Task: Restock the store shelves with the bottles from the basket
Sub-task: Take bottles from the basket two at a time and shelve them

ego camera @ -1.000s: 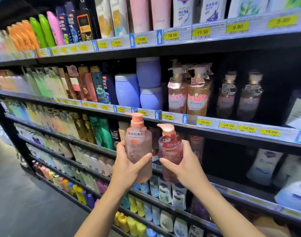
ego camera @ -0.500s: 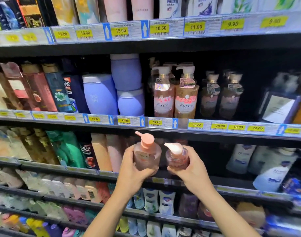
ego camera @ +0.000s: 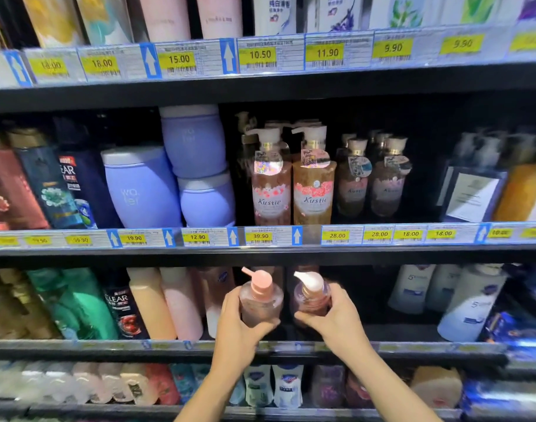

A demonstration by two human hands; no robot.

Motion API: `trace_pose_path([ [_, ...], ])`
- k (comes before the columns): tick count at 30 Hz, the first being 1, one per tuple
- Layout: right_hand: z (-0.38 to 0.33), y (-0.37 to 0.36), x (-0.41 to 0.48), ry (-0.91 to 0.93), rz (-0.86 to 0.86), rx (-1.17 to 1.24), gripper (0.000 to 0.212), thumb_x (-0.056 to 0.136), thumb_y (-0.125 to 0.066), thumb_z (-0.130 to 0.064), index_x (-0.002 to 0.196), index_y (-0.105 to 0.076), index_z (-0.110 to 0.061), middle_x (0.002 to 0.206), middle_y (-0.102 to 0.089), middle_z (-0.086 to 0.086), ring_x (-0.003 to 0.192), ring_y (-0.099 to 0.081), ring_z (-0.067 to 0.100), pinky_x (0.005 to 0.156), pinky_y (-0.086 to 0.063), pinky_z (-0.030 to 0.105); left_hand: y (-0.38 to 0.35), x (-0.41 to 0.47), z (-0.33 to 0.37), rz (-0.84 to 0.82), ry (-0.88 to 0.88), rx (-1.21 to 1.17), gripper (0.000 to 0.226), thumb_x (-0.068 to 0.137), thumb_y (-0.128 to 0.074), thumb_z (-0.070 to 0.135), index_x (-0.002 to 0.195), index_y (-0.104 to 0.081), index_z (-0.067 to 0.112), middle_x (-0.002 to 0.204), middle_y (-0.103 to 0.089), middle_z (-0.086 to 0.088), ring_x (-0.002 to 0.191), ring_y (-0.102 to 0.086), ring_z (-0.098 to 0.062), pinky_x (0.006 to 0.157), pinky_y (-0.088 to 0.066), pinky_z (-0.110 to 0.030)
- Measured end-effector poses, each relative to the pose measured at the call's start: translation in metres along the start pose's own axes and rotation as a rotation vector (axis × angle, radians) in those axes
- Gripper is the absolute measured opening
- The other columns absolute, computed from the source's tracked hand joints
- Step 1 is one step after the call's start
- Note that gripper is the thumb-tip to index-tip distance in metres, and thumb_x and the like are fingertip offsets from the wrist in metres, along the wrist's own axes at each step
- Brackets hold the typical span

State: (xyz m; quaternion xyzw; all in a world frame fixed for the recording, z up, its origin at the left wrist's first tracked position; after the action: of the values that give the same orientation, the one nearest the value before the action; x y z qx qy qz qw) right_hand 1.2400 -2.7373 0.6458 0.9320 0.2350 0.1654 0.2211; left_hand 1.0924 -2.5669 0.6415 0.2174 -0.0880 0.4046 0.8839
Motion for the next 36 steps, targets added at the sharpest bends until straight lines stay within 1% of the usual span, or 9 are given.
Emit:
trace_pose_path([
  [4, 0.016, -0.006, 0.012, -0.090, -0.026, -0.052, 0.046, 0.065, -0.094, -0.043, 0.087, -0.055, -0.031, 0.097, -0.059, -0.003, 0.085, -0.058, 0.002, 0.067, -0.042, 0.015, -0.009, 0.007, -0.017, -0.015, 0.054, 0.076, 0.058, 0.064, -0.094, 0.034, 0.103, -0.051, 0.037, 0.107, -0.062, 0.009, 0.100, -0.060, -0.005, 0.085, -0.047, -0.025],
  [7, 0.034, -0.013, 0.023, -0.157, -0.039, -0.087, 0.063, 0.048, -0.087, -0.073, 0.083, -0.064, -0.026, 0.089, -0.068, -0.002, 0.080, -0.066, 0.010, 0.066, -0.050, 0.023, -0.014, 0.012, -0.031, -0.028, 0.127, 0.146, 0.051, 0.067, -0.091, 0.042, 0.088, -0.047, 0.026, 0.095, -0.059, 0.002, 0.089, -0.058, -0.013, 0.075, -0.047, -0.029],
  [10, 0.035, -0.014, 0.027, -0.180, -0.040, -0.118, 0.047, 0.062, -0.091, -0.056, 0.065, -0.058, -0.023, 0.067, -0.061, -0.007, 0.060, -0.057, 0.009, 0.053, -0.041, 0.016, -0.016, 0.015, -0.037, -0.017, 0.176, 0.166, 0.050, 0.068, -0.090, 0.042, 0.088, -0.048, 0.023, 0.095, -0.056, 0.001, 0.090, -0.056, -0.012, 0.073, -0.043, -0.027],
  [13, 0.028, -0.010, 0.028, -0.180, -0.032, -0.135, 0.060, 0.073, -0.090, -0.044, 0.051, -0.038, -0.022, 0.050, -0.037, -0.011, 0.044, -0.033, 0.004, 0.041, -0.033, 0.017, -0.017, 0.021, -0.040, -0.021, 0.231, 0.232, 0.055, 0.070, -0.088, 0.047, 0.086, -0.046, 0.015, 0.092, -0.051, -0.001, 0.087, -0.054, -0.017, 0.070, -0.040, -0.030],
  [15, 0.029, -0.013, 0.032, -0.212, -0.044, -0.155, 0.064, 0.074, -0.088, -0.048, 0.047, -0.037, -0.021, 0.048, -0.036, -0.009, 0.043, -0.032, 0.004, 0.041, -0.032, 0.019, -0.017, 0.026, -0.041, -0.019, 0.268, 0.272, 0.058, 0.070, -0.086, 0.051, 0.086, -0.046, 0.012, 0.091, -0.049, -0.002, 0.085, -0.053, -0.020, 0.069, -0.040, -0.032],
  [22, 0.037, -0.017, 0.031, -0.265, -0.011, -0.190, 0.063, 0.067, -0.085, -0.062, 0.049, -0.047, -0.016, 0.049, -0.045, -0.006, 0.044, -0.043, 0.007, 0.040, -0.031, 0.016, -0.020, 0.027, -0.043, -0.046, 0.330, 0.321, 0.062, 0.072, -0.082, 0.056, 0.088, -0.042, 0.012, 0.092, -0.049, -0.003, 0.085, -0.052, -0.020, 0.069, -0.041, -0.031],
  [25, 0.043, -0.020, 0.024, -0.261, -0.006, -0.193, 0.058, 0.063, -0.084, -0.067, 0.070, -0.058, -0.015, 0.077, -0.064, 0.002, 0.075, -0.064, 0.017, 0.056, -0.048, 0.027, -0.022, 0.021, -0.043, -0.068, 0.292, 0.353, 0.057, 0.078, -0.080, 0.051, 0.089, -0.039, 0.013, 0.093, -0.043, 0.001, 0.082, -0.046, -0.013, 0.065, -0.035, -0.027],
  [28, 0.046, -0.021, 0.018, -0.258, -0.006, -0.227, 0.052, 0.074, -0.084, -0.055, 0.084, -0.051, -0.015, 0.093, -0.060, 0.006, 0.091, -0.063, 0.024, 0.065, -0.050, 0.030, -0.023, 0.017, -0.045, -0.072, 0.266, 0.375, 0.052, 0.081, -0.078, 0.049, 0.091, -0.040, 0.015, 0.092, -0.041, 0.004, 0.078, -0.040, -0.004, 0.062, -0.032, -0.023],
  [36, 0.042, -0.022, 0.020, -0.274, -0.011, -0.219, 0.048, 0.082, -0.080, -0.050, 0.071, -0.048, -0.017, 0.086, -0.060, 0.007, 0.082, -0.062, 0.023, 0.056, -0.040, 0.027, -0.028, 0.022, -0.047, -0.098, 0.318, 0.387, 0.053, 0.082, -0.075, 0.055, 0.097, -0.044, 0.014, 0.095, -0.042, 0.004, 0.086, -0.045, -0.012, 0.073, -0.036, -0.027],
])
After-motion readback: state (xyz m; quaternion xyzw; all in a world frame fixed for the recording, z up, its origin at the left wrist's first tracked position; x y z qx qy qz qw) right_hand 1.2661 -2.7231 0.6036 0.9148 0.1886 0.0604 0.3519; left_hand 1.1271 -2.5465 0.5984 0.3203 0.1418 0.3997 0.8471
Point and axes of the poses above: each hand's wrist, its own x-axis towards the middle knuckle, its own y-axis out of the back of the hand, z = x × y, the point moved 7 cm from there along x, towards the middle knuckle
